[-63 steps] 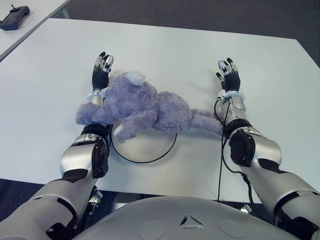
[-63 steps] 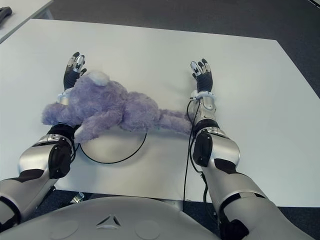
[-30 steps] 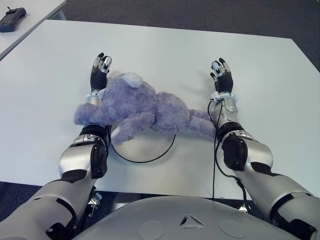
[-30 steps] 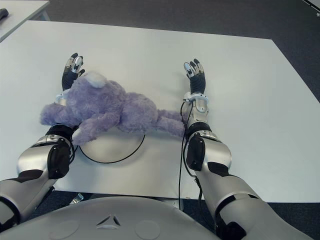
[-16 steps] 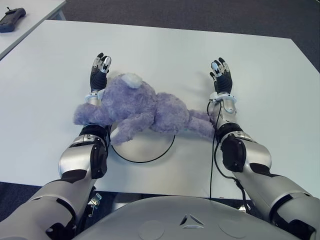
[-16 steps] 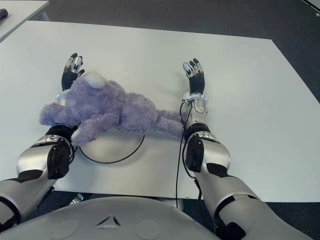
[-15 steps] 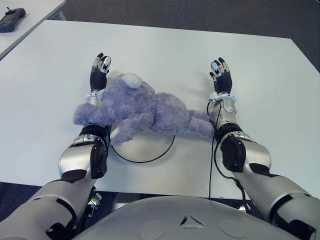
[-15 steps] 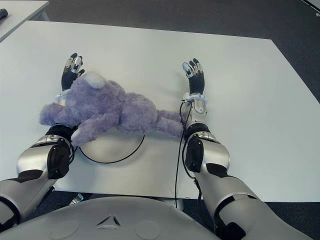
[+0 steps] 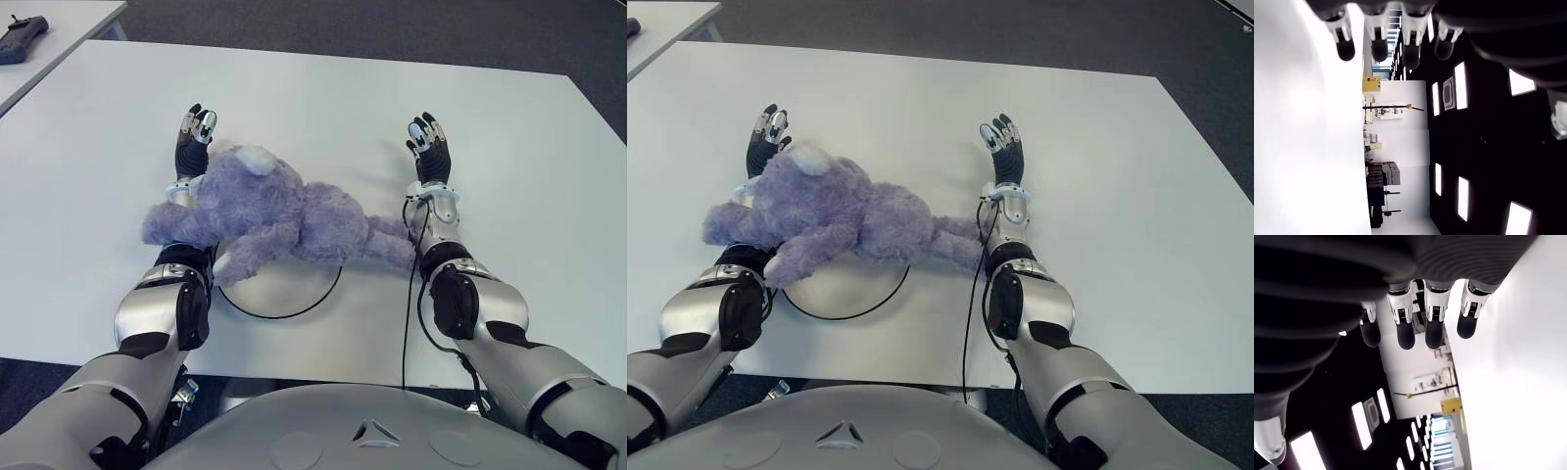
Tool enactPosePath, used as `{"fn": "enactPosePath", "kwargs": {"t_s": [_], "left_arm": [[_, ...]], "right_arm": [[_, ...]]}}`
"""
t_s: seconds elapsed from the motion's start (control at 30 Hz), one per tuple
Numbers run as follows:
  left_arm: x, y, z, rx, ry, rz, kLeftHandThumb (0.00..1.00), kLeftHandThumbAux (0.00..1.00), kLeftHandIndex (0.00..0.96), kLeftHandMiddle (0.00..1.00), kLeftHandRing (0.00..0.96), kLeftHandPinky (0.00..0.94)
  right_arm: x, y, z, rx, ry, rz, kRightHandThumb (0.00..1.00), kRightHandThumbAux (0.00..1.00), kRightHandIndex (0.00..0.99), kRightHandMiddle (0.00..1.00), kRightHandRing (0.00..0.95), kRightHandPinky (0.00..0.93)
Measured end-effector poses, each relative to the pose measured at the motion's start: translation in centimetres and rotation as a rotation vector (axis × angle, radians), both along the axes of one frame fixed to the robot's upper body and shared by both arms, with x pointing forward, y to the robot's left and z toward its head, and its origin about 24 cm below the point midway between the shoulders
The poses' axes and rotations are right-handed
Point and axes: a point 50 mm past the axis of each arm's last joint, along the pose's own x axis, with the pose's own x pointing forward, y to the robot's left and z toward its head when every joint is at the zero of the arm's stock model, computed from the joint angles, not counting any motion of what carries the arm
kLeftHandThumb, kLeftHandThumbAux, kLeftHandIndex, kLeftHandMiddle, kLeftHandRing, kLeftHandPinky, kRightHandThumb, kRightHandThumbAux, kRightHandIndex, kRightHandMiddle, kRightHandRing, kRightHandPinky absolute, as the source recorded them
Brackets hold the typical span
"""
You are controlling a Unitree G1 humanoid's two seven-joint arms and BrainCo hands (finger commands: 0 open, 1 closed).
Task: Put the doll into the plate.
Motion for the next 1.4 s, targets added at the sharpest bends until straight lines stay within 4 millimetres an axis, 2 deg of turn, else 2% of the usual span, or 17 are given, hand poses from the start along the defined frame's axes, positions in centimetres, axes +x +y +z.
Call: {"fn": "enactPosePath", "kwargs": {"t_s": [0.7, 1.03, 1.4], "left_arm": [[0.0, 0.1, 0.0, 0.001, 0.001, 0.002, 0.000, 0.337, 0.074, 0.120, 0.041, 0.000], [-0.1, 0.4, 0.0, -0.001, 0.001, 0.013, 0.000, 0.333, 0.063, 0.120, 0.047, 0.000], [-0.2, 0.5, -0.1, -0.005, 0.001, 0.017, 0.000, 0.335, 0.066, 0.115, 0.042, 0.000]], "right_arm": [[-0.1, 0.8, 0.1, -0.062, -0.015, 0.021, 0.000, 0.565, 0.129, 0.137, 0.096, 0.031], [-0.1, 1.6, 0.0, -0.098, -0.014, 0.034, 0.000, 0.552, 0.126, 0.139, 0.096, 0.038], [-0.2, 2.0, 0.1, -0.150, -0.028, 0.017, 0.000, 0.602, 0.145, 0.142, 0.107, 0.082]]}}
